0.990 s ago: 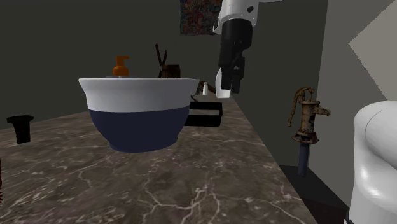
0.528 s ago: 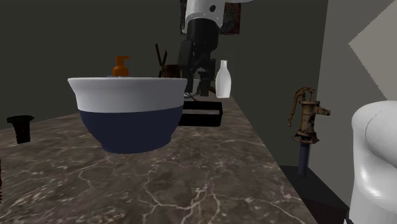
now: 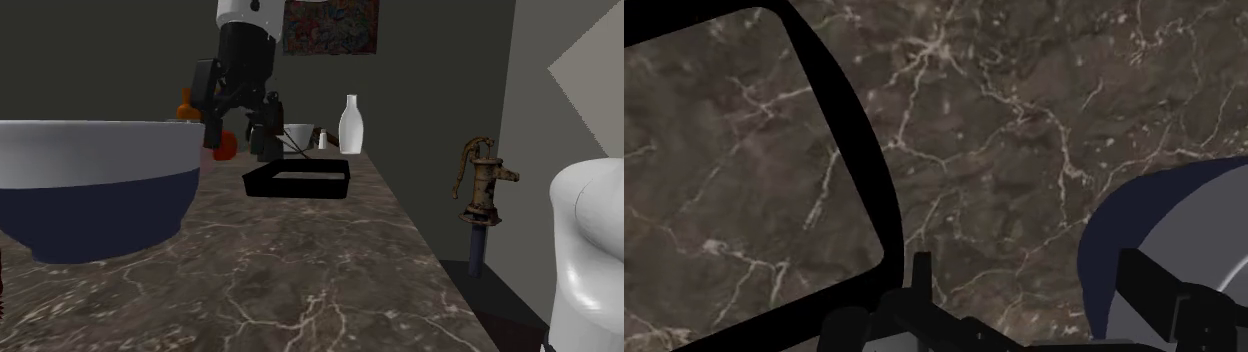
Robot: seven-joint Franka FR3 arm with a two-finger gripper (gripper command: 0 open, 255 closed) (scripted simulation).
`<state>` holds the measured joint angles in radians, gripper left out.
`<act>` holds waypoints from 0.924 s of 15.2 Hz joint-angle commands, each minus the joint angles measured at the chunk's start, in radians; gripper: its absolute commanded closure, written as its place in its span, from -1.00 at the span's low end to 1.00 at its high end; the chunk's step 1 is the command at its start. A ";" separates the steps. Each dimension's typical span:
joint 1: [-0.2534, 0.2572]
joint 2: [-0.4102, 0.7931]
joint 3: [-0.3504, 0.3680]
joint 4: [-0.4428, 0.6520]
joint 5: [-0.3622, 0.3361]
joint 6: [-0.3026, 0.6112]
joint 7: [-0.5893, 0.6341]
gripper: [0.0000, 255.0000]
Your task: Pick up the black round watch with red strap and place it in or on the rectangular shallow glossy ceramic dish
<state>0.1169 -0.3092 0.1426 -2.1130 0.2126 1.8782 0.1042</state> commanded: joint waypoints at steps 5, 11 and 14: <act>0.028 0.205 0.061 0.192 -0.021 0.029 0.094 -1.00; 0.069 0.431 0.103 0.448 -0.077 0.015 0.192 -1.00; 0.100 0.555 0.115 0.605 -0.113 -0.012 0.239 -1.00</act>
<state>0.2053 0.1954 0.2523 -1.5722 0.1126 1.8815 0.3276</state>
